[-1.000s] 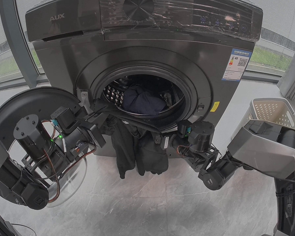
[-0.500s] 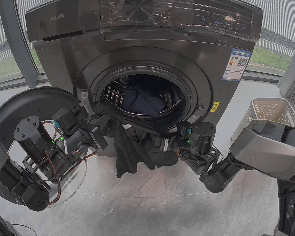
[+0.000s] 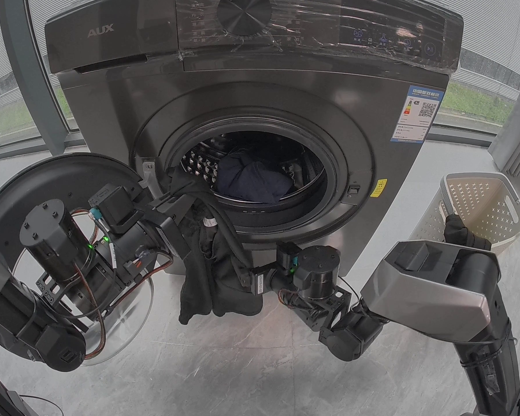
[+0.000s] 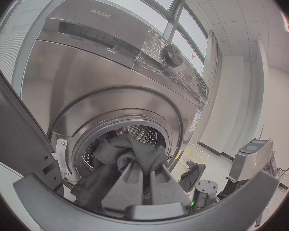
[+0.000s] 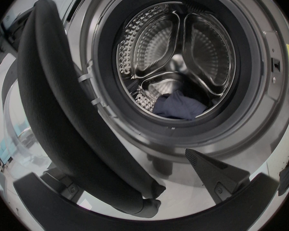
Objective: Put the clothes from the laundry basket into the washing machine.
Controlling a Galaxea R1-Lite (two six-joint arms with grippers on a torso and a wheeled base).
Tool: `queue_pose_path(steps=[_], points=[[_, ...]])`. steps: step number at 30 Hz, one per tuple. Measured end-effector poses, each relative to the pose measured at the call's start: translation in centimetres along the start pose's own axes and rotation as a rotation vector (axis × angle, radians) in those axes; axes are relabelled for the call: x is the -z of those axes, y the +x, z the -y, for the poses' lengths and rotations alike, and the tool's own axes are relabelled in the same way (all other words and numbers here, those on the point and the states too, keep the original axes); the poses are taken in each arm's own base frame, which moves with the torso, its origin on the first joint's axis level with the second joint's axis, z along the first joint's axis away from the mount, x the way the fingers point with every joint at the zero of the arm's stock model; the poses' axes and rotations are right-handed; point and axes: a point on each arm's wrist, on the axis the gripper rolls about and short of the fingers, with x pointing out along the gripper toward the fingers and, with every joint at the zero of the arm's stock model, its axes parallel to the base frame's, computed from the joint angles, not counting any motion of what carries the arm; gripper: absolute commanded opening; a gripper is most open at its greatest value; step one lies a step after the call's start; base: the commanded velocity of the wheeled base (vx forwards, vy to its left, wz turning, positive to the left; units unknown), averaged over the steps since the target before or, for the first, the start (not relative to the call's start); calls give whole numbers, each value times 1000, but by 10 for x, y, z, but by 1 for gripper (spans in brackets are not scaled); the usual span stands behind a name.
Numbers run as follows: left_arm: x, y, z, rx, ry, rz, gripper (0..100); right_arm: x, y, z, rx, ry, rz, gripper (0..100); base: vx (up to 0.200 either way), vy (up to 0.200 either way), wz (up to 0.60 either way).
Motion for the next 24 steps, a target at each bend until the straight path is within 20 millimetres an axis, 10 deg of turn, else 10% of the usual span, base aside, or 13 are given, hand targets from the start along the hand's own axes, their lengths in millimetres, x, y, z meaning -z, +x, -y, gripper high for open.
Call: queue_pose_path(steps=[16, 24], points=[[2, 2, -2, -19, 3, -3, 0, 2, -86, -80, -280, -42, -128, 100, 0, 0, 0], [4, 3, -3, -20, 2, -8, 0, -20, -87, -108, -368, -15, -47, 100, 0, 0, 0]])
